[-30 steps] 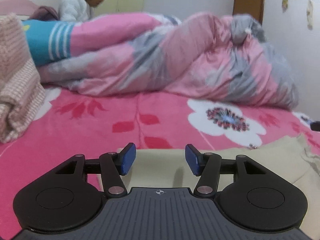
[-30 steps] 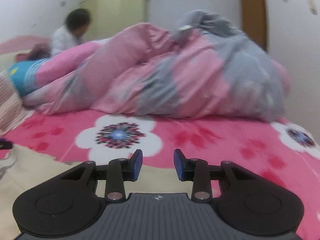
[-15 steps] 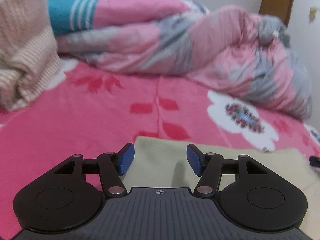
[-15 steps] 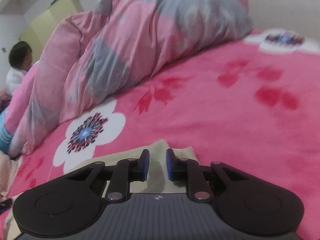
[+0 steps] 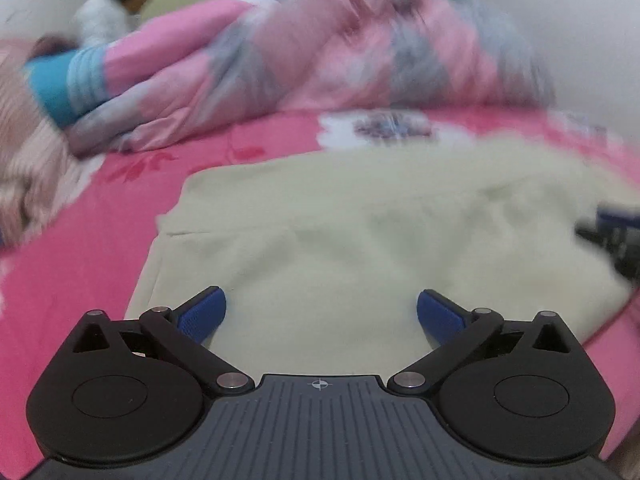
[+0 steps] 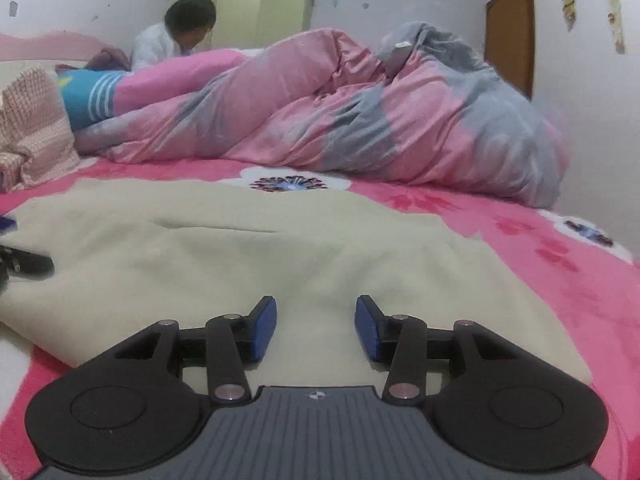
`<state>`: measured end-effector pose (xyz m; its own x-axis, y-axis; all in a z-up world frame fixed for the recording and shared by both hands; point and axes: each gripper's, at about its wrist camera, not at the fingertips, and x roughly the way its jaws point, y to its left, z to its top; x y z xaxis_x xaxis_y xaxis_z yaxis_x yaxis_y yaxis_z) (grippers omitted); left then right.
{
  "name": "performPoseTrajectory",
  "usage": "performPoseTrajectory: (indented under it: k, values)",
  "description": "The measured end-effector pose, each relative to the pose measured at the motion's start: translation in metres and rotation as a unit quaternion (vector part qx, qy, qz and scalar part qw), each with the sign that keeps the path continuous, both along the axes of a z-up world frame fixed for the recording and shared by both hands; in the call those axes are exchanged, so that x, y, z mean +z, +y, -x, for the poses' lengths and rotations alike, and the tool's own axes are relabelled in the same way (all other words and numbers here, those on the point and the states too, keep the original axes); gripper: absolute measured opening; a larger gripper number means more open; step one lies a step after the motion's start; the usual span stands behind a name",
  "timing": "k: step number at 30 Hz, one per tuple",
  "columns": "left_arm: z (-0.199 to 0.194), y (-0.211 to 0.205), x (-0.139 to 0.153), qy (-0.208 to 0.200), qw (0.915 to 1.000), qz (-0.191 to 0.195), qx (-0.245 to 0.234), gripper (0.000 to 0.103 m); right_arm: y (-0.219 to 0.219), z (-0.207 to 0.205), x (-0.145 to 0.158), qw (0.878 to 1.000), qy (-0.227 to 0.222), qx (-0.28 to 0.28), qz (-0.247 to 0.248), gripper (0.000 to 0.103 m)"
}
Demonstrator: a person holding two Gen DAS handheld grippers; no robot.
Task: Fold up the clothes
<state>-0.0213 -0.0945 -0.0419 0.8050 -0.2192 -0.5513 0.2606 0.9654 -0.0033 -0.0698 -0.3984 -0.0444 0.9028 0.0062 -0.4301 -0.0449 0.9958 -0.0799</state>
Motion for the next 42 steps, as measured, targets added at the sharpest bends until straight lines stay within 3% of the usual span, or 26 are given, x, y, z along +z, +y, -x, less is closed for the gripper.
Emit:
performPoseTrajectory:
  k: [2, 21, 29, 31, 34, 35, 42]
  values:
    - [-0.004, 0.003, 0.002, 0.006, 1.0, 0.005, 0.001, 0.103, 0.0, -0.005, 0.007, 1.0, 0.016, -0.008, -0.008, 0.05]
    - [-0.005, -0.002, 0.007, 0.052, 0.9976, 0.007, 0.044, 0.103, 0.01, 0.002, 0.005, 0.999, 0.008, -0.035, -0.002, 0.055]
    - [-0.005, -0.002, 0.008, 0.057, 0.9971, 0.006, 0.05, 0.103, -0.005, -0.004, 0.013, 0.998, 0.041, -0.011, -0.045, 0.056]
    - [-0.006, -0.003, 0.008, 0.058, 0.9971, 0.006, 0.05, 0.103, -0.006, -0.006, 0.015, 0.998, 0.047, -0.002, -0.051, 0.06]
    - [-0.006, -0.003, 0.008, 0.059, 0.997, 0.006, 0.05, 0.103, -0.007, -0.009, 0.014, 0.996, 0.051, 0.024, -0.068, 0.088]
    - [-0.006, -0.003, 0.008, 0.059, 0.997, 0.006, 0.05, 0.103, -0.002, -0.01, 0.014, 0.996, 0.054, 0.03, -0.062, 0.101]
    - [-0.006, -0.004, 0.009, 0.06, 0.9969, 0.005, 0.052, 0.103, 0.01, -0.013, 0.009, 0.997, 0.047, 0.033, -0.045, 0.103]
